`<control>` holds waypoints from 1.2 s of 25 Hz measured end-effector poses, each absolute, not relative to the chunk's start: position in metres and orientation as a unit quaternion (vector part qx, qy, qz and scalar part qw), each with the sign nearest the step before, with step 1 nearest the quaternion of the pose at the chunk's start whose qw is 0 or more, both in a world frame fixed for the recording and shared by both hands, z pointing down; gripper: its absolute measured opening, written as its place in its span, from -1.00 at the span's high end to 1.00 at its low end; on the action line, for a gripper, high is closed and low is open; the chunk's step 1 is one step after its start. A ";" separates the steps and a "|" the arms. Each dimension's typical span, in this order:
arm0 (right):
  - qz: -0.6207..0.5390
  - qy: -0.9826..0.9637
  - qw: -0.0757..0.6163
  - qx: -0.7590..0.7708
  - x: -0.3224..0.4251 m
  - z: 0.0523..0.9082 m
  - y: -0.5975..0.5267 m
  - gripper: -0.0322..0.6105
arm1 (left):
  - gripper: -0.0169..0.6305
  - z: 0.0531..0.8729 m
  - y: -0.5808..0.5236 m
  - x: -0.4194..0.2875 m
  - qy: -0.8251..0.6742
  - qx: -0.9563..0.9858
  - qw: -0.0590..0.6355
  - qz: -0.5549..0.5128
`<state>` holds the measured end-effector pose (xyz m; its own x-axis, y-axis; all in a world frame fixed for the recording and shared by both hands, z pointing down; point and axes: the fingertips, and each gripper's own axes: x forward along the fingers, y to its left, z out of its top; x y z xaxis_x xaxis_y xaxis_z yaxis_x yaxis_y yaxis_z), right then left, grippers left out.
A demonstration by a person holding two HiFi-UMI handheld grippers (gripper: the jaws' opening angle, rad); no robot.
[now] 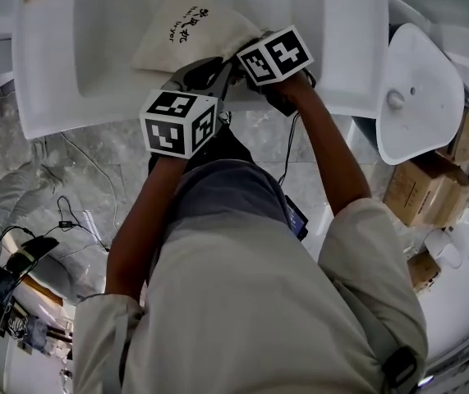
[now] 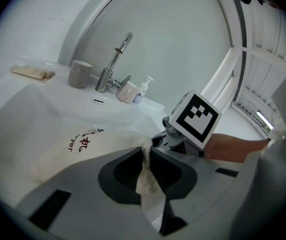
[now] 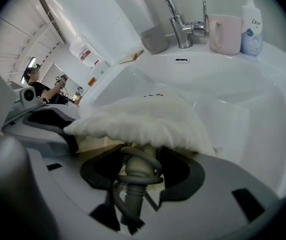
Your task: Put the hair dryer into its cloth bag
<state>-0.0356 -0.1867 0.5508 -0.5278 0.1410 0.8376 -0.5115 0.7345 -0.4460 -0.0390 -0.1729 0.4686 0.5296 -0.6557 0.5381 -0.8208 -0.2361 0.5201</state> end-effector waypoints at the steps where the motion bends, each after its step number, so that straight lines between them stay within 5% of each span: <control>1: 0.345 -0.803 0.472 0.115 -0.037 0.551 -0.187 0.18 | 0.79 0.469 -0.172 -0.039 -0.474 0.779 0.397 0.104; 30: 0.320 -0.834 0.437 0.101 -0.090 0.585 -0.211 0.18 | 0.81 0.464 -0.182 -0.071 -0.512 0.751 0.412 0.066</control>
<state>-0.0904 -0.2110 0.5846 -0.5974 0.1108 0.7943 -0.4485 0.7748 -0.4455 -0.0714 -0.1816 0.4637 0.4667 -0.7146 0.5210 -0.8233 -0.1359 0.5511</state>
